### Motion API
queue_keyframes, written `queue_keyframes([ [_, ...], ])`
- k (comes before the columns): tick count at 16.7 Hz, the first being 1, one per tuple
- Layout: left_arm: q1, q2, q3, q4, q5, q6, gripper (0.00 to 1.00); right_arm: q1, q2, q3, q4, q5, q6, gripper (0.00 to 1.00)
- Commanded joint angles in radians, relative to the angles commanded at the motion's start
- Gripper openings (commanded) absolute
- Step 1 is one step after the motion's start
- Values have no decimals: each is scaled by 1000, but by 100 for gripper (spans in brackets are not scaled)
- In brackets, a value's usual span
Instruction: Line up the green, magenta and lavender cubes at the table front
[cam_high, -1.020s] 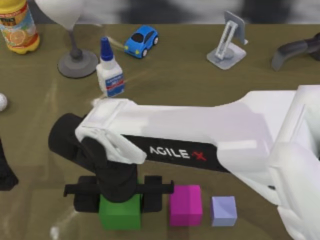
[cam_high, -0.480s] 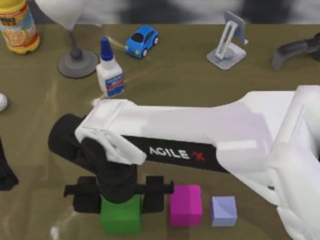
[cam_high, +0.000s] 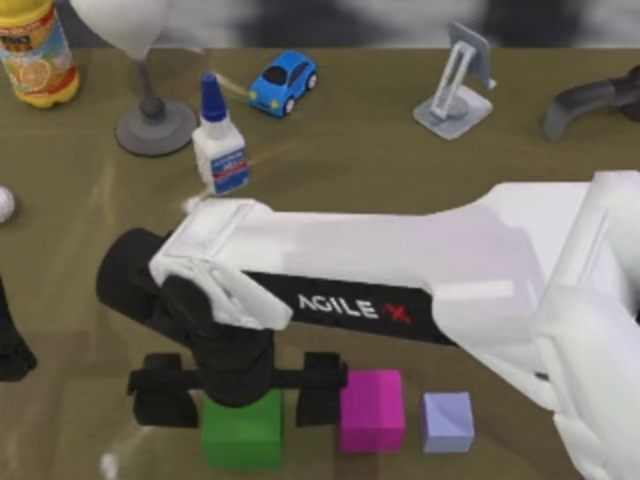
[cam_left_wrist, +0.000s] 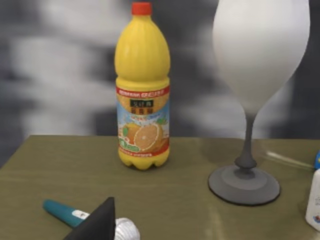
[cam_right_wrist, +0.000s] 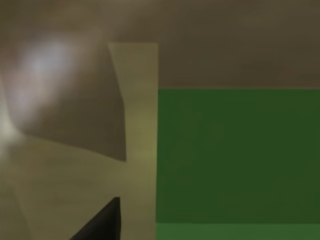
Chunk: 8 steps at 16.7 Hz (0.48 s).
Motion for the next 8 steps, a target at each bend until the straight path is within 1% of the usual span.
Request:
queue_keyframes([
  [4,0,0,0,0,0,0,100,0,-3,17,-18,0,0,100],
  [8,0,0,0,0,0,0,100,4,-29,121,-158,-1,2,100],
])
